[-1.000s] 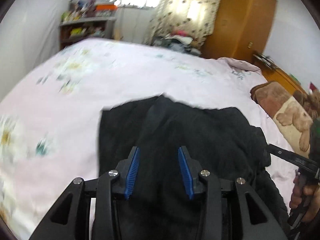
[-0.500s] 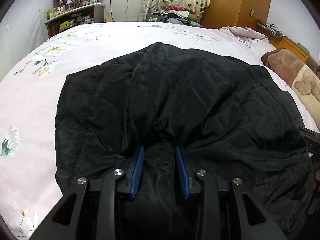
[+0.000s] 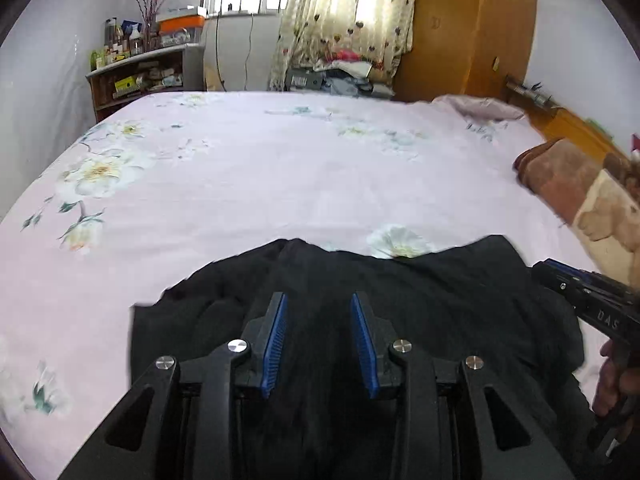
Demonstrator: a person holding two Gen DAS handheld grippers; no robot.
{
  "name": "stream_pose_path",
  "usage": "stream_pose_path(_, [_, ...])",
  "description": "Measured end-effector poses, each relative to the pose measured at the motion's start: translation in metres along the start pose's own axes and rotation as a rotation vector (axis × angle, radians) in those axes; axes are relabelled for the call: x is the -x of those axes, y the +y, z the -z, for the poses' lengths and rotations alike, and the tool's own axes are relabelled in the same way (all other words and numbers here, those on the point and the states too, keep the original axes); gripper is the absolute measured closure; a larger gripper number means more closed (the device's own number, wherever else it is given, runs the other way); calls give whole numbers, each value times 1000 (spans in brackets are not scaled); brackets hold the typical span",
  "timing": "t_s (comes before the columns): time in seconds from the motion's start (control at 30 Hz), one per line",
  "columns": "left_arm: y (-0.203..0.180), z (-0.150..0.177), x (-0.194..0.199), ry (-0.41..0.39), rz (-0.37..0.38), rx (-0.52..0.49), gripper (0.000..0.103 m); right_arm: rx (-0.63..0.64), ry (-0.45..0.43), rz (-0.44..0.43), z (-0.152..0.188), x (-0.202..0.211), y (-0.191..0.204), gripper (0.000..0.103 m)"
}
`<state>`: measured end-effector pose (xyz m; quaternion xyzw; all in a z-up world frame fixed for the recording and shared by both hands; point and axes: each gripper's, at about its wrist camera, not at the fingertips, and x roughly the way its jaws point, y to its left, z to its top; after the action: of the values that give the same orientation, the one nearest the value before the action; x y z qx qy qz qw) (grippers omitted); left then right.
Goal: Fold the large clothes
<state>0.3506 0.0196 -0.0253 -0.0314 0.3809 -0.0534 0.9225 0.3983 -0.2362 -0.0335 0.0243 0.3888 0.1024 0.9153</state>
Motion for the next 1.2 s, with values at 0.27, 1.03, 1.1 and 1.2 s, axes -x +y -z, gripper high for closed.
stream_pose_path(0.27, [4, 32, -61, 69, -50, -10, 67, -21, 133, 40, 35, -88, -35, 77])
stream_pose_path(1.03, [-21, 113, 41, 139, 129, -10, 67, 35, 155, -73, 106, 19, 17, 76])
stream_pose_path(1.1, [-20, 119, 30, 143, 118, -8, 67, 12, 218, -75, 118, -6, 10, 76])
stream_pose_path(1.2, [-25, 114, 33, 158, 105, -12, 67, -27, 252, -97, 113, -14, 1, 76])
